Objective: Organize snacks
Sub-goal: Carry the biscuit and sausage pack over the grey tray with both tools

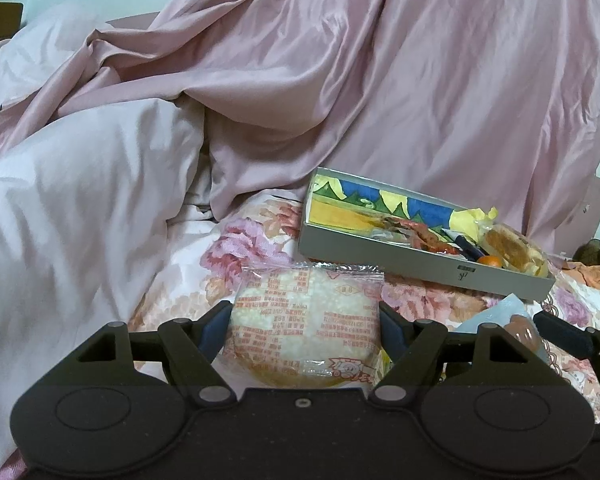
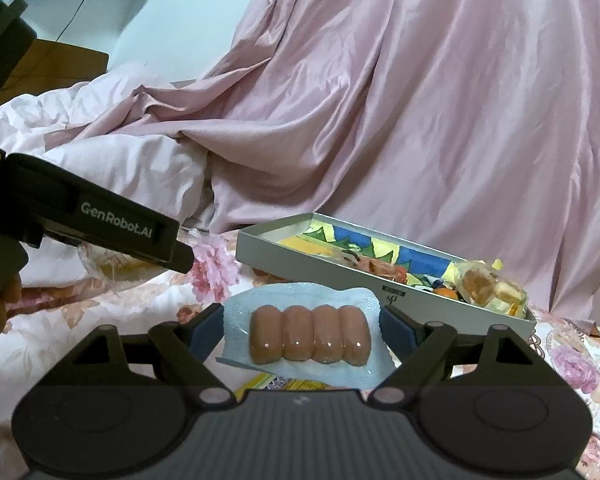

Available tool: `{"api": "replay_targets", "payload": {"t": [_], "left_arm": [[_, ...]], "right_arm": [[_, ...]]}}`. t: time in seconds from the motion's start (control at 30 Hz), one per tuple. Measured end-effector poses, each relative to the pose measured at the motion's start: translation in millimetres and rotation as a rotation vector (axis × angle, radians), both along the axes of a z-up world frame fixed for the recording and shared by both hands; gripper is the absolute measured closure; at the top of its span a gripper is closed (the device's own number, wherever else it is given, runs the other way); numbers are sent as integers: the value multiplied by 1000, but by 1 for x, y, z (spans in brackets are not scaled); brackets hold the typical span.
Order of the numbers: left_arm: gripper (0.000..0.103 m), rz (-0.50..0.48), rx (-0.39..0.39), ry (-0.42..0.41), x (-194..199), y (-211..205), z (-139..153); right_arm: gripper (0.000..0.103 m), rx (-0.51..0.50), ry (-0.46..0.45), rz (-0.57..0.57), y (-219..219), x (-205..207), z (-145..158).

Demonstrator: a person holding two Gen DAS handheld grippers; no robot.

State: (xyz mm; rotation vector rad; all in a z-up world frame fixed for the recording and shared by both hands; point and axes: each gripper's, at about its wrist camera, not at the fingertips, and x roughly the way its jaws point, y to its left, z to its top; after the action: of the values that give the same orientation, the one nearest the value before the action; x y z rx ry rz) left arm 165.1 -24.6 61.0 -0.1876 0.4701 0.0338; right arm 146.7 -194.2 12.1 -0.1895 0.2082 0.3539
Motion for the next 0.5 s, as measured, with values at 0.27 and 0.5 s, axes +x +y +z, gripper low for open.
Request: {"api": "replay_targets", "payload": {"t": [0.27,0.5], "left_arm": [[27,7,-15,-36,18,1,11],[27,11,1,-70,47,-5,26]], "right_arm": [[17,-14,-31,-5,-3,0,6],[16,-39,-86,-14,-14,11,18]]}}
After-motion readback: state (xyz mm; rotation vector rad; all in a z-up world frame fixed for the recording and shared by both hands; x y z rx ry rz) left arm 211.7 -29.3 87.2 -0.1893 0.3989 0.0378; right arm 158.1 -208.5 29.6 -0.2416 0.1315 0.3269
